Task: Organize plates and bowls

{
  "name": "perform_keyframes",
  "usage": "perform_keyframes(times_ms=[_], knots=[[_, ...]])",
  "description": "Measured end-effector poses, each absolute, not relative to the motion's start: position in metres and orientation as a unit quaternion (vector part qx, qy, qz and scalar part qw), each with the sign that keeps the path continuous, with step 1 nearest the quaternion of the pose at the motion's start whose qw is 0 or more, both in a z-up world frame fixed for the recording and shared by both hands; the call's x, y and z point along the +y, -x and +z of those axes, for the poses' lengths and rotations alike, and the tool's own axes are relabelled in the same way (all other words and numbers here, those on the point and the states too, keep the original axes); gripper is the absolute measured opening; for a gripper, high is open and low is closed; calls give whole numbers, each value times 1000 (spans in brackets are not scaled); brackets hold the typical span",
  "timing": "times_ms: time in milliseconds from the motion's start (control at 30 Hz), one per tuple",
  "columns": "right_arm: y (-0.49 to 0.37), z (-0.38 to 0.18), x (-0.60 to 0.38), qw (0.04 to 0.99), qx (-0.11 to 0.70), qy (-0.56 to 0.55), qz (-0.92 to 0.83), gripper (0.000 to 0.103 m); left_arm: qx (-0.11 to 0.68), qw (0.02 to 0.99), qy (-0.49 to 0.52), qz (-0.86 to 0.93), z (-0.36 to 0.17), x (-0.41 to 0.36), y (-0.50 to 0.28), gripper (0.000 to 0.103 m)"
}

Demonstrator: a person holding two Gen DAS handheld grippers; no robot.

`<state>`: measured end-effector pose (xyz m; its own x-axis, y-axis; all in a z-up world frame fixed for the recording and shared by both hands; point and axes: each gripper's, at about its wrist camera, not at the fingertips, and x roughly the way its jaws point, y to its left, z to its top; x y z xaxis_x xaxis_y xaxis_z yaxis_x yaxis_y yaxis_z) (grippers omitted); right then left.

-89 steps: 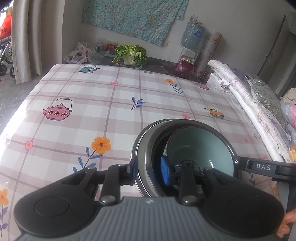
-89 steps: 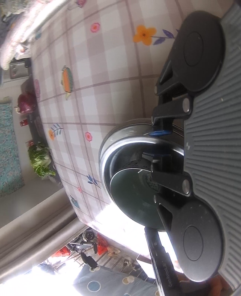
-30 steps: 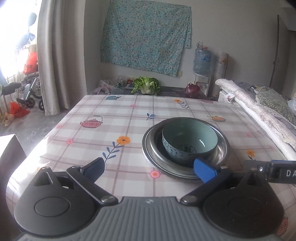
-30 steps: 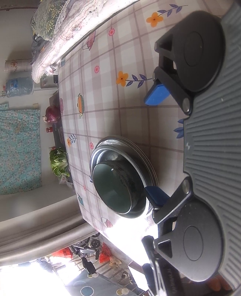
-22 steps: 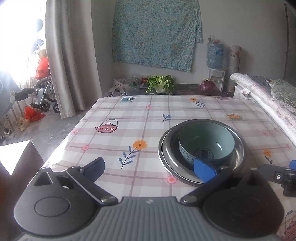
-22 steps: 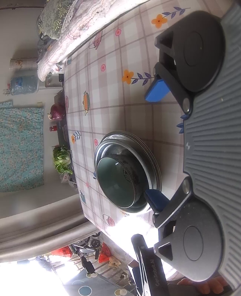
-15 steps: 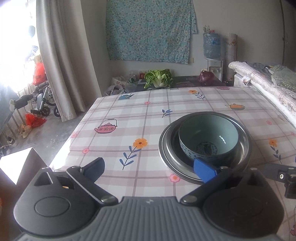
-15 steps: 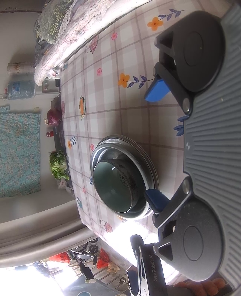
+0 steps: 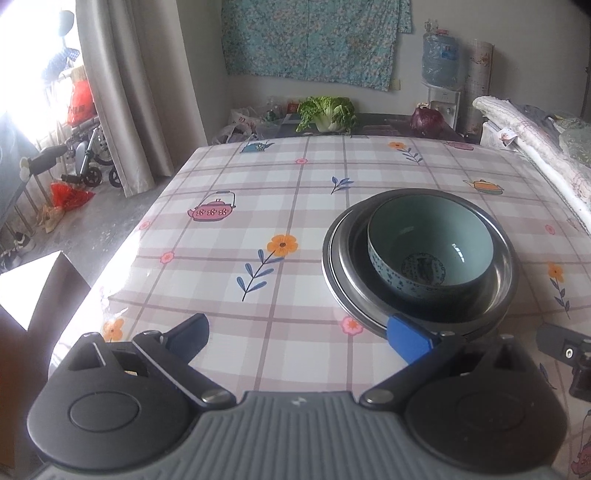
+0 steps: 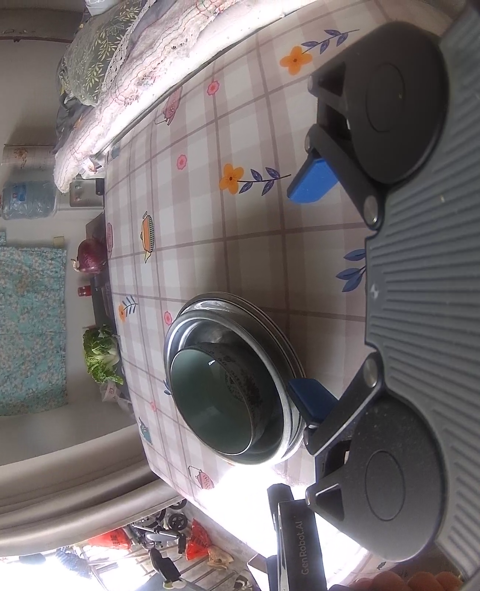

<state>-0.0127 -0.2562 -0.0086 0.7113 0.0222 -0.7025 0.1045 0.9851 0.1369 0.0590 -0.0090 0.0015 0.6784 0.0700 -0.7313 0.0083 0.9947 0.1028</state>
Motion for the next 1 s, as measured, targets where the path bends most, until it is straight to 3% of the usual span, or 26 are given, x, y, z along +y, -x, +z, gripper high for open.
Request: perform_keyframes(times_ms=[367, 1000], knots=[[6, -13, -243, 908, 410, -82, -27, 102, 446, 894, -18, 26, -4, 4, -61, 103], [7, -13, -234, 906, 420, -45, -24, 102, 443, 895, -35, 20, -2, -4, -60, 103]])
